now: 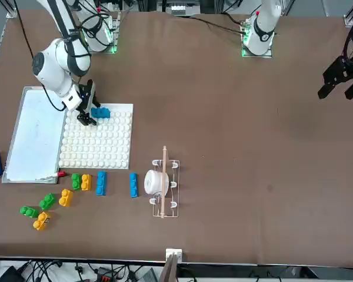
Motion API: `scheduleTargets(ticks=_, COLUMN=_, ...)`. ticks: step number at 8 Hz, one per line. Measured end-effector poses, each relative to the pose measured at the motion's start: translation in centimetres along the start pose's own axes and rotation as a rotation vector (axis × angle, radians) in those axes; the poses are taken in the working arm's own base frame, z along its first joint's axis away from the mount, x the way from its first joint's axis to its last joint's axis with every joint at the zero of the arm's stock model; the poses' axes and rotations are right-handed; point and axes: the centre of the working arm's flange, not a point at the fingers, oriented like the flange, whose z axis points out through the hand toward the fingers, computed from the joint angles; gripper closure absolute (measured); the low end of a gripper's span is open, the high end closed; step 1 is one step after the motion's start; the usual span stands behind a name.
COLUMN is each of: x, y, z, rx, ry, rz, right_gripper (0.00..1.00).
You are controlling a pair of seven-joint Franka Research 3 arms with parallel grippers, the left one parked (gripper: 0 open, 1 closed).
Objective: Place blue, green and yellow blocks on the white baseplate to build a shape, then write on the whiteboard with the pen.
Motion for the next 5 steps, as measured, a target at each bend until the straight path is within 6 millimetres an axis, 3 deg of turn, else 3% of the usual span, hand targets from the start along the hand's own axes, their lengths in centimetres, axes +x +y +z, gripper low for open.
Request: scheduleTargets(ticks=5, x=3.3, y=-0.8, z=-6.1, rx=0.053, ry=0.098, rz=0.218, right_gripper=0.0)
